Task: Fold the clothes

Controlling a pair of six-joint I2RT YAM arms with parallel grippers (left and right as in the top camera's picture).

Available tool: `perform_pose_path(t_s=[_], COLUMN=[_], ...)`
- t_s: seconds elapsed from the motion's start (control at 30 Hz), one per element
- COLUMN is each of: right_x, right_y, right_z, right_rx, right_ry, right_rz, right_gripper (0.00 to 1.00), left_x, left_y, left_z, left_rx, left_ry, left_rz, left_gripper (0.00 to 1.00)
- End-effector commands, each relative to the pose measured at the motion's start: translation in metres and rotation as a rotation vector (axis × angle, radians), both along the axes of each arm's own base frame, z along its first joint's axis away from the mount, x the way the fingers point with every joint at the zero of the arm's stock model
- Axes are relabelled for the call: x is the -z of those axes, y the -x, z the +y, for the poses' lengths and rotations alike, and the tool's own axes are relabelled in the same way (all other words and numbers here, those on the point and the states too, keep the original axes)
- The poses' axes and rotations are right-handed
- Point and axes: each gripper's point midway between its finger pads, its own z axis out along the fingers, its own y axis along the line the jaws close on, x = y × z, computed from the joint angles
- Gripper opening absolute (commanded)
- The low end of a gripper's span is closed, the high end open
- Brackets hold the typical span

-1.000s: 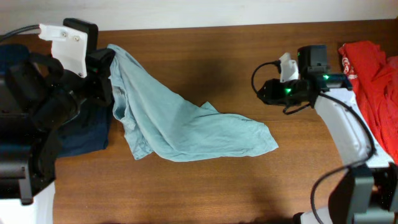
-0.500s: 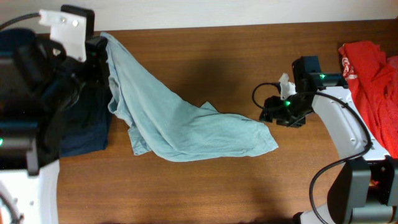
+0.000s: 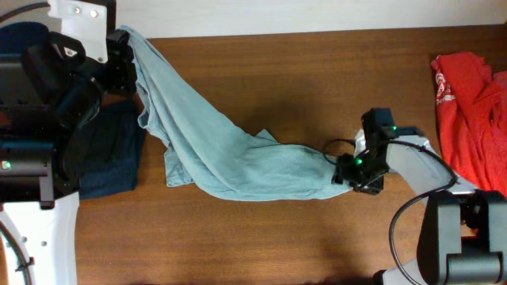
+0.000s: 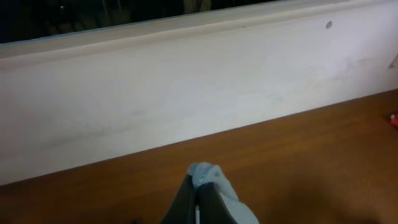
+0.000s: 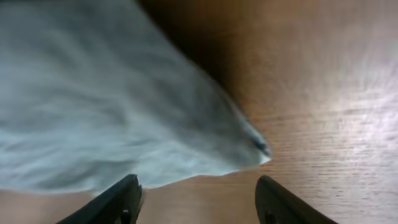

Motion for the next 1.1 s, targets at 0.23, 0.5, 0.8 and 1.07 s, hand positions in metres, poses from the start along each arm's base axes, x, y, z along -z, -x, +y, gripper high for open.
perform_pose_path(t_s=[0.23, 0.5, 0.8, 1.07], right_x=[0.018, -0.072, -0.221, -0.303], right_y=[-0.012, -0.034, -0.032, -0.026], right_z=[-0.012, -0.011, -0.018, 0.024], right_rx=[0.079, 0.046, 0.067, -0.070], right_ry=[0.058, 0.051, 0.091, -0.135], right_rz=[-0.079, -0.266, -0.609, -0.830], right_gripper=[0.08, 0.04, 0.04, 0.04], left_x=[-0.006, 0.018, 0.070, 0.139], left_y=[0.001, -0.014, -0.053, -0.093], left_z=[0.004, 0.006, 0.005, 0.004], left_rx=[-0.018, -0.023, -0.019, -0.014], left_ry=[-0.027, -0.055, -0.060, -0.065], left_rz=[-0.017, 0.051, 0.182, 0.335], left_gripper=[0.00, 0.01, 0.01, 0.01])
